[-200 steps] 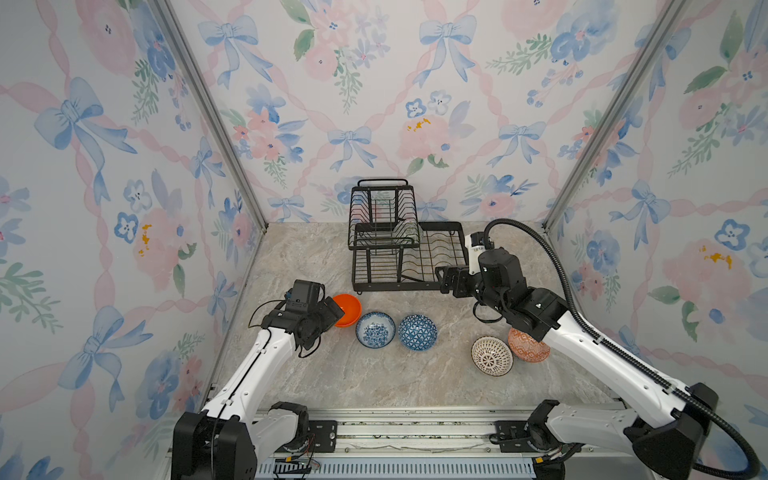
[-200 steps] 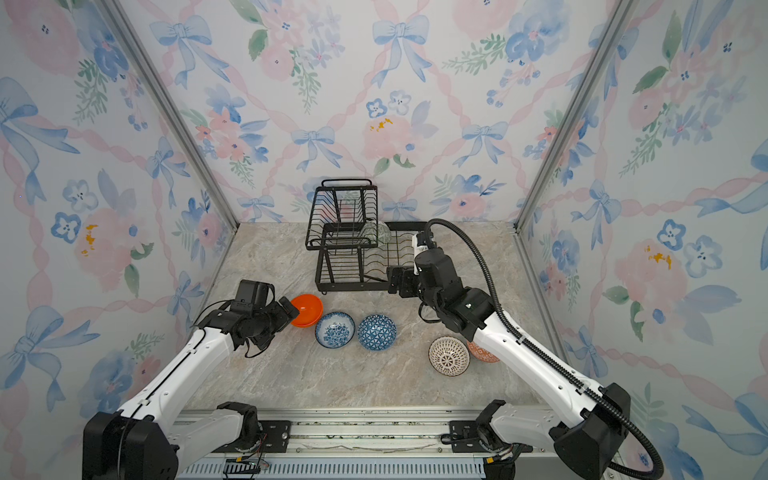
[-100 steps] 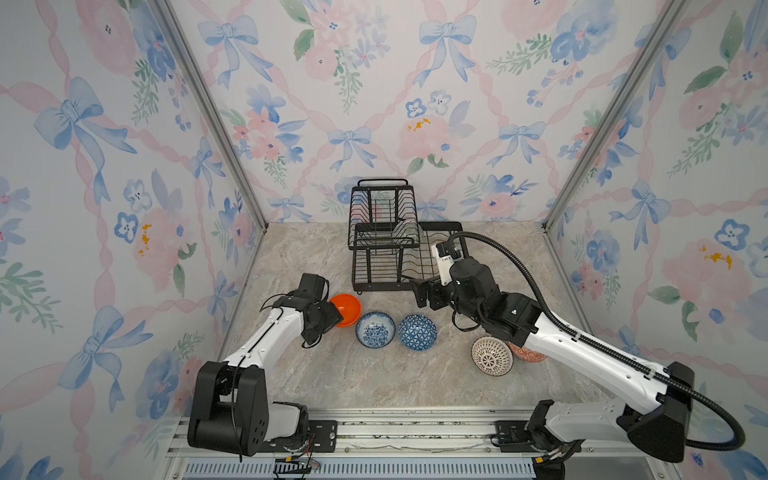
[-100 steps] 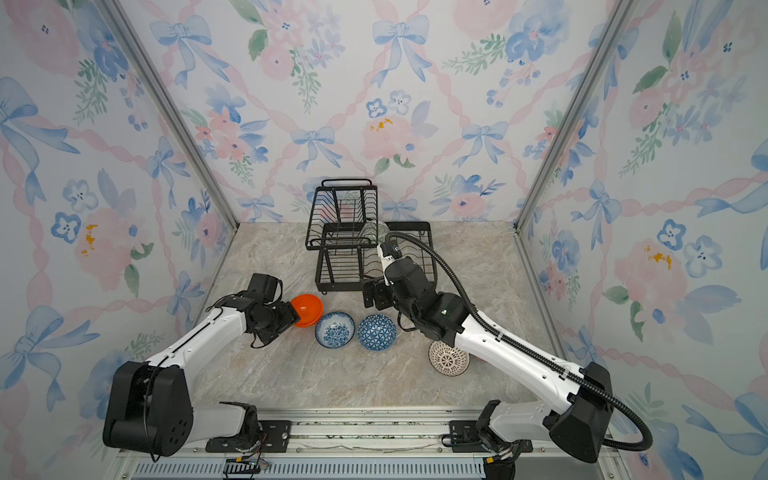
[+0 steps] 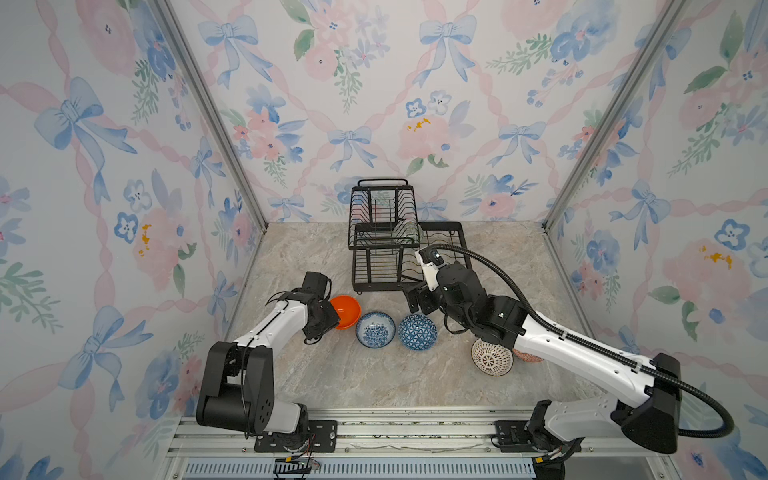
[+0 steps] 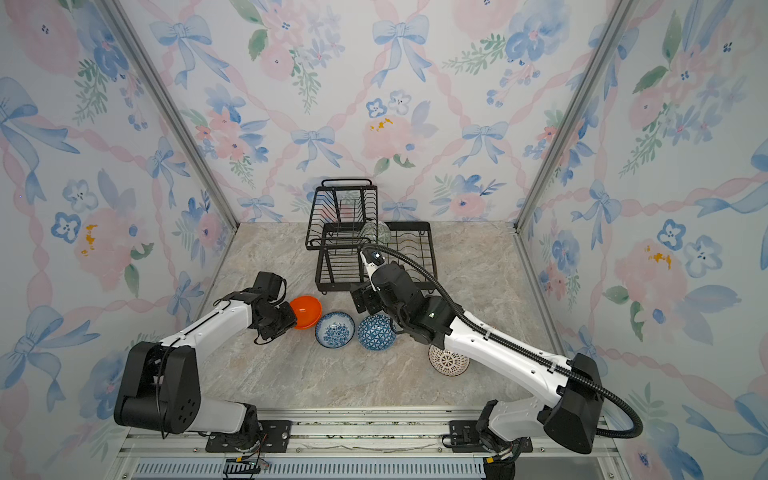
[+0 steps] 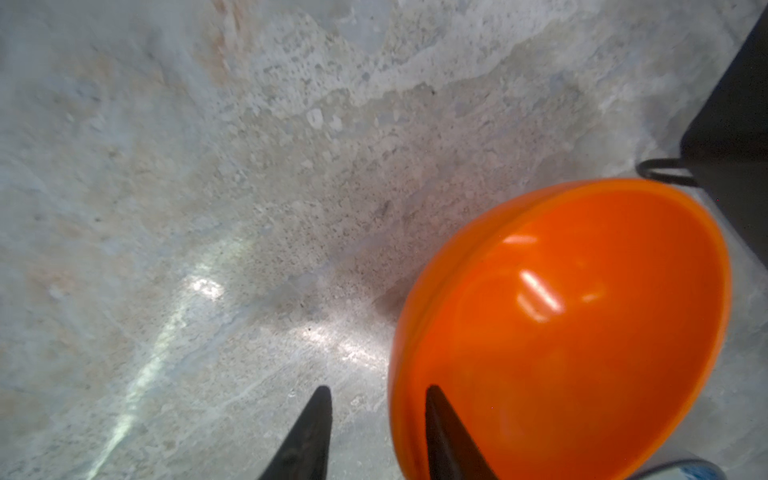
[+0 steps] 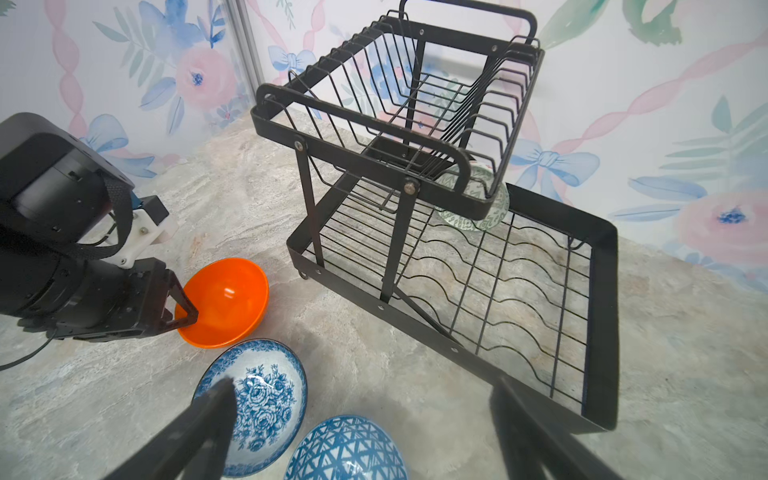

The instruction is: Load the bowls into the dish rack

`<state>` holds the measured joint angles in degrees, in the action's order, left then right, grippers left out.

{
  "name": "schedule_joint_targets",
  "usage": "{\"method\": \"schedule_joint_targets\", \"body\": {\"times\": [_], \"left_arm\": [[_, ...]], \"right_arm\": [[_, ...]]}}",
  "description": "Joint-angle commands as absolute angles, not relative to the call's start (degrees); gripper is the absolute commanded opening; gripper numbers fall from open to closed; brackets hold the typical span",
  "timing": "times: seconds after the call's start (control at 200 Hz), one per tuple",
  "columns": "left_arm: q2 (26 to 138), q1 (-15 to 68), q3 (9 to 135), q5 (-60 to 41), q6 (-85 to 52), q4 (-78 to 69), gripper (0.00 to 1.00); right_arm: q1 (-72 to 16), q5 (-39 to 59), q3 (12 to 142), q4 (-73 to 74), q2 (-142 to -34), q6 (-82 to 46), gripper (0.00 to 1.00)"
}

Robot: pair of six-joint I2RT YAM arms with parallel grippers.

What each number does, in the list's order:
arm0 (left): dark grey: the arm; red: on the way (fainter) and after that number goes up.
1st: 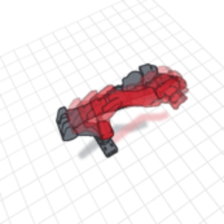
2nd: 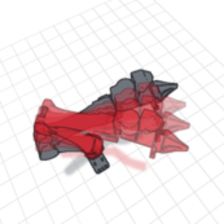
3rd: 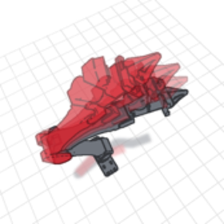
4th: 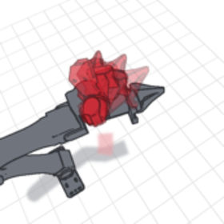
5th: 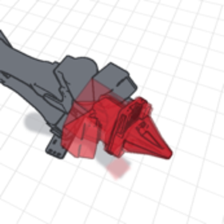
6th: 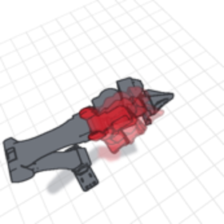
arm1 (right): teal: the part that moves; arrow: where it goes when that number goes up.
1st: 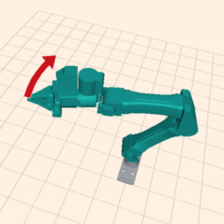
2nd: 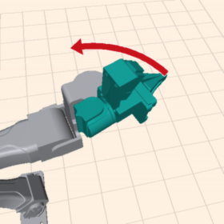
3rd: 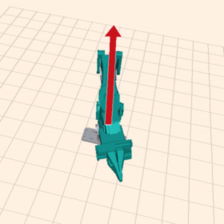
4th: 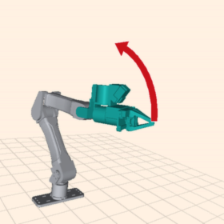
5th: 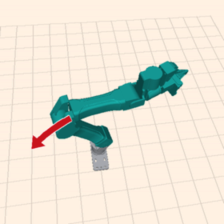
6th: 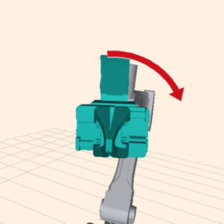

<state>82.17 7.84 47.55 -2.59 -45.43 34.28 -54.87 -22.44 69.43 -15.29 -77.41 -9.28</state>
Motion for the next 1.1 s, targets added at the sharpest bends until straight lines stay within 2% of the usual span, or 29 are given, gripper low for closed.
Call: {"method": "schedule_joint_targets", "body": {"times": [0.0, 0.07, 0.155, 0.29, 0.415, 0.485, 0.67, 1.095], "left_arm": [[83.0, 7.5, 49.0, -1.1, -44.3, 34.3, 0.34], [83.7, 7.6, 49.5, -1.3, -44.0, 34.3, 0.33], [84.4, 7.5, 50.2, -1.6, -43.5, 34.3, 0.23], [84.3, 7.5, 50.8, -1.1, -43.5, 34.4, 0.17], [84.4, 7.5, 51.4, -1.0, -43.0, 34.4, 0.16], [84.3, 7.5, 51.6, -1.2, -42.6, 34.4, 0.09], [81.8, 7.5, 52.5, -0.8, -42.7, 34.4, 0.01], [69.3, 7.1, 56.0, 5.9, -45.9, 34.4, 0.00]], "right_arm": [[-55.3, -25.6, 72.0, -14.0, -78.8, -7.5, 0.97], [-55.3, -24.8, 72.3, -13.8, -79.3, -6.9, 0.97], [-55.3, -24.5, 72.2, -13.0, -79.5, -7.2, 0.97], [-55.3, -24.0, 72.1, -12.8, -79.7, -7.3, 0.97], [-55.2, -22.9, 72.0, -12.6, -79.5, -8.1, 0.97], [-55.1, -22.6, 71.8, -12.3, -79.2, -8.8, 0.97], [-51.8, -19.4, 73.9, -16.1, -79.9, -14.8, 0.97], [-45.7, -13.9, 77.6, -18.6, -78.4, -20.7, 0.97]]}}
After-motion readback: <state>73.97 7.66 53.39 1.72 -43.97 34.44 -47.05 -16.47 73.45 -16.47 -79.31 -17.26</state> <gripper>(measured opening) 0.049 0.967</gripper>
